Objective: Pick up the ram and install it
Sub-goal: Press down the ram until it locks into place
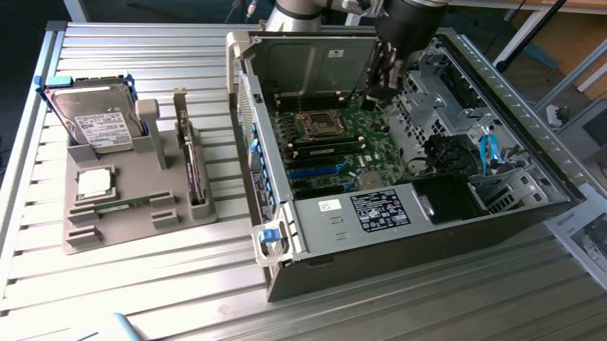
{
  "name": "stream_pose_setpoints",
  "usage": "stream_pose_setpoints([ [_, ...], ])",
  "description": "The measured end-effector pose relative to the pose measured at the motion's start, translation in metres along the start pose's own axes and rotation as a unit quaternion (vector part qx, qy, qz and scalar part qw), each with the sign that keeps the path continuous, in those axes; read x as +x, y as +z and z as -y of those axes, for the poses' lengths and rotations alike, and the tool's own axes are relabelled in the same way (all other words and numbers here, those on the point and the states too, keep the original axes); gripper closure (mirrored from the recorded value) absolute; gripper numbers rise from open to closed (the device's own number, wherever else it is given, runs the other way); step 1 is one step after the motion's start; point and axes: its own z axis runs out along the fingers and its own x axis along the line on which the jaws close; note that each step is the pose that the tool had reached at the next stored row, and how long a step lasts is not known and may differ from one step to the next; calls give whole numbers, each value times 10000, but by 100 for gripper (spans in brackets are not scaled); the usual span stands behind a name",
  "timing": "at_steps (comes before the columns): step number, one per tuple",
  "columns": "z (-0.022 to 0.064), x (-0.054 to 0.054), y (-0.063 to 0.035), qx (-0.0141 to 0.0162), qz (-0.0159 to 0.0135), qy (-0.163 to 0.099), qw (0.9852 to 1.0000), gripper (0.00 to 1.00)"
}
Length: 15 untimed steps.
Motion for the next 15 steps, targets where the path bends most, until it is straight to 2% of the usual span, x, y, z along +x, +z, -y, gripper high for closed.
stream_pose_setpoints([
  [1, 0, 0, 0, -4, 2, 125, 9999, 90],
  [3, 0, 0, 0, -17, 7, 498, 9988, 90],
  [4, 0, 0, 0, -23, 9, 691, 9976, 90],
  [8, 0, 0, 0, -37, 14, 1115, 9938, 90],
  [15, 0, 0, 0, -59, 22, 1780, 9840, 90],
])
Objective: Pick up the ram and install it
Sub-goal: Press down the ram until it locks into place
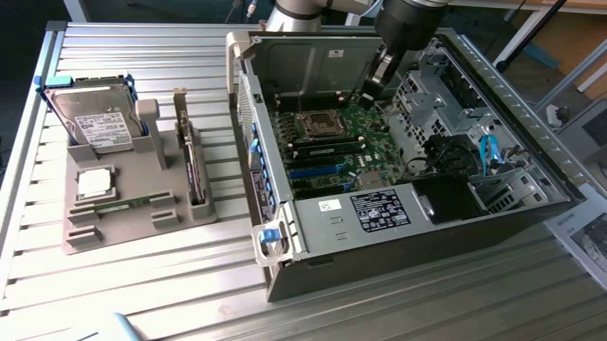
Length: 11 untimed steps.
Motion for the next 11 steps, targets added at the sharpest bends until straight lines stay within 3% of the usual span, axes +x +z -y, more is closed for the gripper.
stream_pose_setpoints([
  [5, 0, 0, 0, -15, 6, 460, 9989, 90],
  [11, 0, 0, 0, -34, 13, 1014, 9948, 90],
])
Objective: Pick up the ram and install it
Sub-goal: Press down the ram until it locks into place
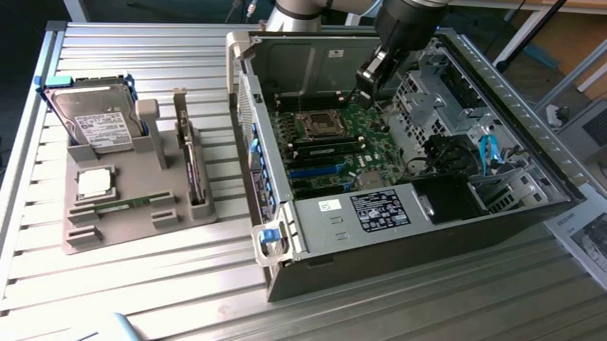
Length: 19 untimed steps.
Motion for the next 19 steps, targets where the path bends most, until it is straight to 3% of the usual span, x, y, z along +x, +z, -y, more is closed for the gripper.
stream_pose_setpoints([
  [3, 0, 0, 0, -9, 3, 280, 9996, 90],
  [7, 0, 0, 0, -28, 10, 838, 9965, 90],
  [9, 0, 0, 0, -37, 14, 1131, 9936, 90],
  [10, 0, 0, 0, -43, 16, 1309, 9914, 90],
  [14, 0, 0, 0, -56, 21, 1699, 9854, 90],
  [15, 0, 0, 0, -60, 23, 1830, 9831, 90],
  [17, 0, 0, 0, -76, 29, 2307, 9730, 90],
  [18, 0, 0, 0, -85, 32, 2597, 9656, 90],
  [19, 0, 0, 0, -89, 34, 2698, 9629, 90],
])
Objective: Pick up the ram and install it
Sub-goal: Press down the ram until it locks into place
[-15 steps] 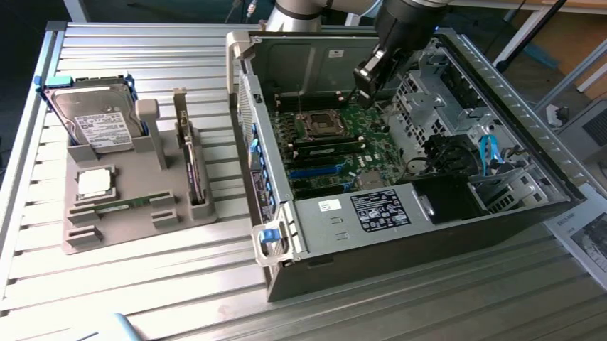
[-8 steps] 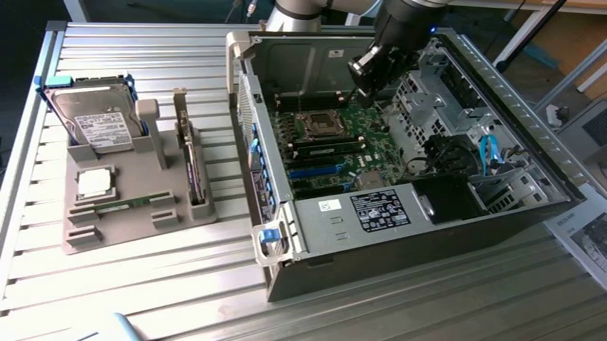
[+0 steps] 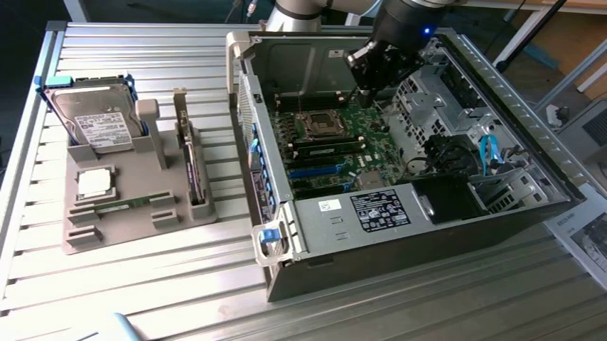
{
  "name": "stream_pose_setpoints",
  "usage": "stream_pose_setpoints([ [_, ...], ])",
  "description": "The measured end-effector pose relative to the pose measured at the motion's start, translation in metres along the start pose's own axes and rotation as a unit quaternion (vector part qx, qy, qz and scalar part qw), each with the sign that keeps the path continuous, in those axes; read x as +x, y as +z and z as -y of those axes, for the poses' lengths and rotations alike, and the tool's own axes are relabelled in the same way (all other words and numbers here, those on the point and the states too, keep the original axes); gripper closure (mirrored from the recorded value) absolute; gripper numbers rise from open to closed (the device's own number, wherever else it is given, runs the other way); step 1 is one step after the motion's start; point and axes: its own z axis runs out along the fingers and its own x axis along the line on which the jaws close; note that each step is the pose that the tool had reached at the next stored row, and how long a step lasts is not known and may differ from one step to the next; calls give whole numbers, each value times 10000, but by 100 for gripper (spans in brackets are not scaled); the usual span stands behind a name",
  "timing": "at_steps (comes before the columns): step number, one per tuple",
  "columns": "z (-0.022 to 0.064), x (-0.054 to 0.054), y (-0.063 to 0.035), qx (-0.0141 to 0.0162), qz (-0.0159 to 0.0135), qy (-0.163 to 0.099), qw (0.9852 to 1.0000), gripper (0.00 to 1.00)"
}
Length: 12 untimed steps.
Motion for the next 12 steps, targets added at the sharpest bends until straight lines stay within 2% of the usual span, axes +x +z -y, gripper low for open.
stream_pose_setpoints([
  [3, 0, 0, 0, -12, 4, 367, 9993, 90],
  [6, 0, 0, 0, -23, 9, 698, 9976, 90],
  [12, 0, 0, 0, -23, 9, 712, 9975, 90],
])
